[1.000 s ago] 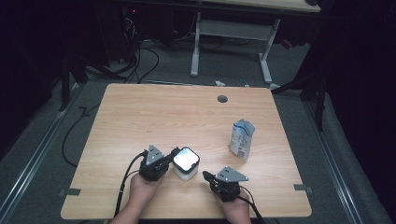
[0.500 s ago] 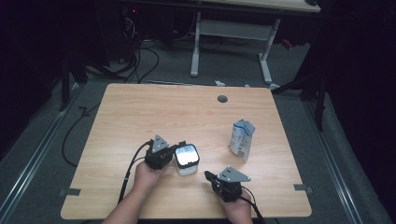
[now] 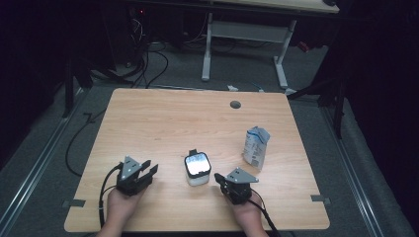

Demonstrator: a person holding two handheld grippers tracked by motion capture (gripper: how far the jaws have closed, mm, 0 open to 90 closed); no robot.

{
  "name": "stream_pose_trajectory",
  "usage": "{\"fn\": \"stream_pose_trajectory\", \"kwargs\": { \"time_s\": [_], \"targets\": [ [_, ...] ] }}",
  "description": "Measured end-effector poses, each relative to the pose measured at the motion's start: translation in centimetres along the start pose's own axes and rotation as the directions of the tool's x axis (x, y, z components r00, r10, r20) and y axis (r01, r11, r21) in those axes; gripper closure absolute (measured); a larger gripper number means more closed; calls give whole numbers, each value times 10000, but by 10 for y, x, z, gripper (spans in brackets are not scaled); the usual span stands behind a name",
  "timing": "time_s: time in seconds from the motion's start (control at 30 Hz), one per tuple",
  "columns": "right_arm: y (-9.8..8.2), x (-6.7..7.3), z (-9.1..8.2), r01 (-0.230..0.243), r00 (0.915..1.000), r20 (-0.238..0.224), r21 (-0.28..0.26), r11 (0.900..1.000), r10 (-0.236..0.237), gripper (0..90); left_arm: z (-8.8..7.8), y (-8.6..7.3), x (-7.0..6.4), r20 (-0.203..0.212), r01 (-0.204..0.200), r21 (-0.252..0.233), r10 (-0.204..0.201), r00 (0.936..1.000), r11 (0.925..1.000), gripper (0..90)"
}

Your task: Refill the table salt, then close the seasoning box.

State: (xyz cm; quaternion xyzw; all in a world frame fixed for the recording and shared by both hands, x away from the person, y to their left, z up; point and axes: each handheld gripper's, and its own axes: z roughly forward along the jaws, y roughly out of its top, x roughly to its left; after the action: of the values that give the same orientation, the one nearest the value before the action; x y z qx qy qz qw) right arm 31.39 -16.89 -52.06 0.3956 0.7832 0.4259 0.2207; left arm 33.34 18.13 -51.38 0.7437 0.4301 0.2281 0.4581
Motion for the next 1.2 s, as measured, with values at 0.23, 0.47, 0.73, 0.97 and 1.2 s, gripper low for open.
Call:
{"fn": "stream_pose_trajectory", "kwargs": {
  "time_s": [0.23,0.47,0.73,0.97,1.2],
  "targets": [
    [7,3,13,268,9996,116,189,9995,-271,900,-28,-16,13,-411,268,-404,-284,9987,9988,604],
    [4,18,9,467,9985,-288,100,9989,-464,900,-28,-21,20,-476,477,-270,-490,9977,9985,583],
    [-4,3,-17,233,9992,326,-211,9995,-226,894,-28,-22,17,-352,149,-154,-154,9993,9998,568],
    [-33,-35,-56,-505,9874,1474,-536,9973,580,873,-26,-25,17,-369,84,110,-80,9993,9999,547],
    [-40,-48,-66,-961,9798,1686,-721,9928,1071,854,-25,-25,14,-337,76,-9,-76,9994,10000,534]
  ]
}}
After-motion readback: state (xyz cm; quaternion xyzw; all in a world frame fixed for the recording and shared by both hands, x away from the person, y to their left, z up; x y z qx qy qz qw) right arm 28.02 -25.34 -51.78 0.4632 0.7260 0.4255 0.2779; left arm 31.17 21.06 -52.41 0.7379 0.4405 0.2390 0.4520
